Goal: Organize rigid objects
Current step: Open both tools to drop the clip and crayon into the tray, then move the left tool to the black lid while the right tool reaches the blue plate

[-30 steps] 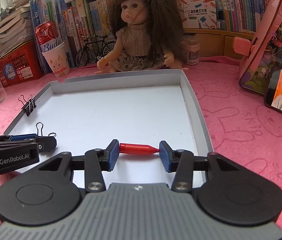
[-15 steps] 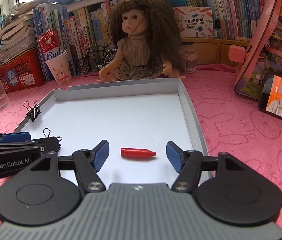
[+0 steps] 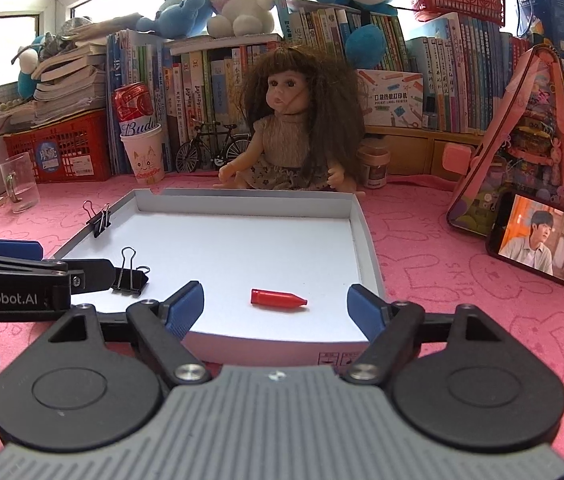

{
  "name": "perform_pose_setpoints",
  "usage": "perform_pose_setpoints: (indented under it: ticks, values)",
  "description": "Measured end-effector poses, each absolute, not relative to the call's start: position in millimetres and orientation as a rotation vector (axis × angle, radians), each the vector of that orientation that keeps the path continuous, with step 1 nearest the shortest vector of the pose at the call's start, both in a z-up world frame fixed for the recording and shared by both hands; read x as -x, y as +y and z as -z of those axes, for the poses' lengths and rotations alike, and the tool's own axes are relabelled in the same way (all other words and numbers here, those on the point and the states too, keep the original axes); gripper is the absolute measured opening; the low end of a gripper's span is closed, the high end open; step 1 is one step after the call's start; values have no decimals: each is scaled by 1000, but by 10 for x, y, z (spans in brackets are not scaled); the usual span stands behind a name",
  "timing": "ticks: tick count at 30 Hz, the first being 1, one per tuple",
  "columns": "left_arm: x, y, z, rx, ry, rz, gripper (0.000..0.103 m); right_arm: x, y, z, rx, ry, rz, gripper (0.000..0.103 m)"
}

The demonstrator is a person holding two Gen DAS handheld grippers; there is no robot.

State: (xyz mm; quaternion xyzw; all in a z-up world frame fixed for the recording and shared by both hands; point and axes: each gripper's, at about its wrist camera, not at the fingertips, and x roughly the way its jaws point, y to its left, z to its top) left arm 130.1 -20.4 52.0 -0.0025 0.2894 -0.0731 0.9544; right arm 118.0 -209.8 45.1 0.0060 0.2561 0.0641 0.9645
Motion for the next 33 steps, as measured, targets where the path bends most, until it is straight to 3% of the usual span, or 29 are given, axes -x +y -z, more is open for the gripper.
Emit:
perform_pose_setpoints:
  ticks: [24,33]
  values:
    - [-300,-118,-280,-24,480,187,89,-376,-2144,-197,-16,480,-135,92]
    - [-60,-96,-178,-52,445,187,85,-168,-2114,-114,-6,463,-156,92]
